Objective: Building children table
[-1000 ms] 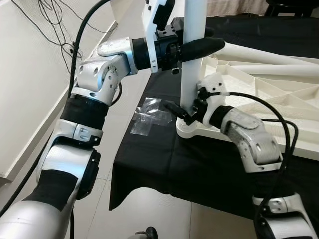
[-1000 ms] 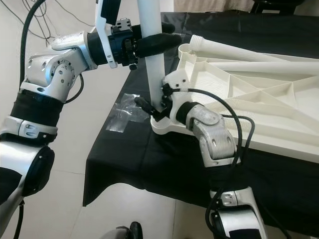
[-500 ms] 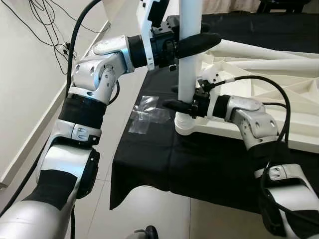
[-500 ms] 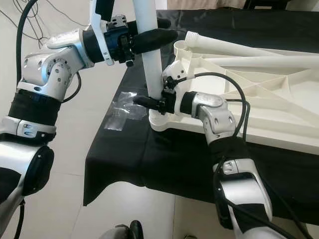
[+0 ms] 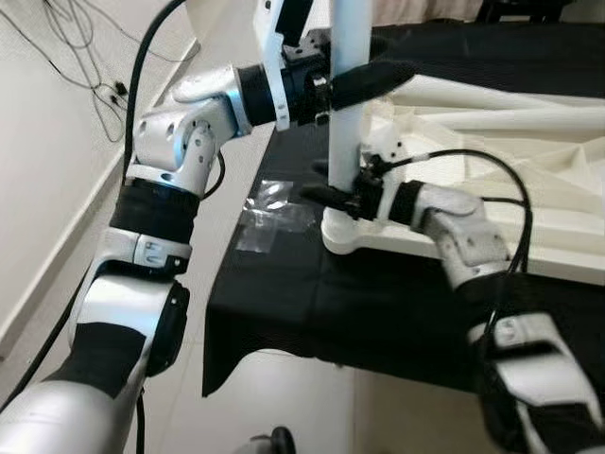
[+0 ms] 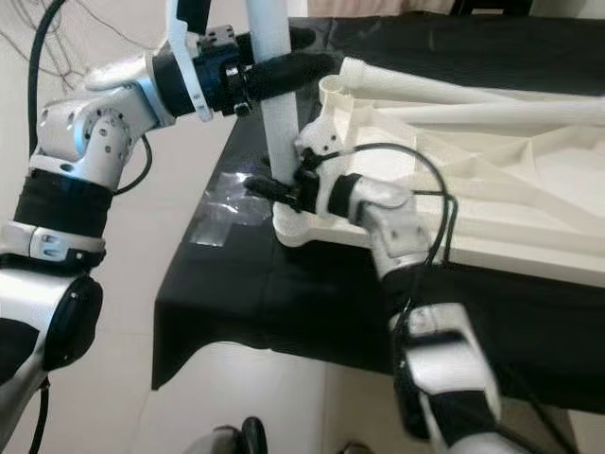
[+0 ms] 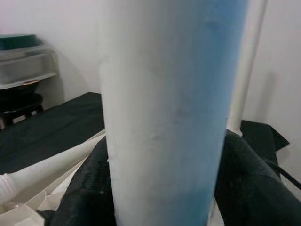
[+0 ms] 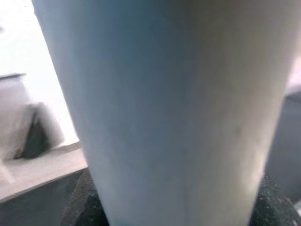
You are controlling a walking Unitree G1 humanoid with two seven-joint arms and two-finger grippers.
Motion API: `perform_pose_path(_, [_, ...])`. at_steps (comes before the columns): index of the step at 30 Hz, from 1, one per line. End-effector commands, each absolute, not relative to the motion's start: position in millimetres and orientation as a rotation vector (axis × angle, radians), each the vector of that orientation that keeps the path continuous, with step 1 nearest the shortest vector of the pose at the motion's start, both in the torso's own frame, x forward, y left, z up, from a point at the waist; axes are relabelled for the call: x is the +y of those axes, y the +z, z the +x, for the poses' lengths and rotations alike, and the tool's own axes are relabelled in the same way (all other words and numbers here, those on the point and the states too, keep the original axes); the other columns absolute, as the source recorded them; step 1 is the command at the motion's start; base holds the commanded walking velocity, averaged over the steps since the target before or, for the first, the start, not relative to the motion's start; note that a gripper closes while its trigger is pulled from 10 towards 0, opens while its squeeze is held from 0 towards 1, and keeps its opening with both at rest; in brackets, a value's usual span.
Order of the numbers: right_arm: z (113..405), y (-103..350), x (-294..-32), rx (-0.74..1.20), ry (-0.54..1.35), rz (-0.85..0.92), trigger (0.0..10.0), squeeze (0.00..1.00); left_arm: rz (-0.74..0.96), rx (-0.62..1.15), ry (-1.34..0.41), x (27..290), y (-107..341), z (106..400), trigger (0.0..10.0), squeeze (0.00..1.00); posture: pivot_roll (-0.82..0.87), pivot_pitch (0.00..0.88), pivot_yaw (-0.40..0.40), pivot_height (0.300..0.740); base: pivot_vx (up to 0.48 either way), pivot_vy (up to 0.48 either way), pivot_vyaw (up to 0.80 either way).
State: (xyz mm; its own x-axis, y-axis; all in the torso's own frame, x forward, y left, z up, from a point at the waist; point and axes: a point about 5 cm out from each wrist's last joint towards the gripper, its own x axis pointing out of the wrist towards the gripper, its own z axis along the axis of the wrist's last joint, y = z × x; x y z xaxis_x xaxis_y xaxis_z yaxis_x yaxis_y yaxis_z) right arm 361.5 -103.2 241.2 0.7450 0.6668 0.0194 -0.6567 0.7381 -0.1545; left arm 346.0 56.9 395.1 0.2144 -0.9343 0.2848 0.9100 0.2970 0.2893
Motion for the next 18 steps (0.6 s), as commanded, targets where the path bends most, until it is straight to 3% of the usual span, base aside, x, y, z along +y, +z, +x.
perform_pose_path(1, [340,180,-103,0.214,0.396,-0.073,0.0,0.00,0.086,-0.425,-1.396,39,393,337,10.0,0.00,0.07,0.268,0.080,0.740,0.000,0.000,0.00])
perform_pose_path(2, [301,153,-89,0.297,0.331,-0.017,0.0,0.00,0.090,-0.423,-1.396,41,393,337,10.0,0.00,0.04,0.248,0.089,0.740,0.000,0.000,0.00])
perform_pose_path(15, [328,184,-82,0.177,0.310,0.038,0.0,0.00,0.102,-0.433,-1.402,40,394,336,10.0,0.00,0.05,0.228,0.090,0.740,0.000,0.000,0.00])
perform_pose_path(16, [321,185,-80,0.186,0.286,0.046,0.0,0.00,0.108,-0.428,-1.412,40,393,335,0.0,0.00,0.05,0.228,0.091,0.740,0.000,0.000,0.00])
perform_pose_path(18, [316,186,-79,0.192,0.270,0.051,0.0,0.00,0.112,-0.425,-1.420,40,392,334,0.0,0.00,0.05,0.228,0.095,0.740,0.000,0.000,0.00])
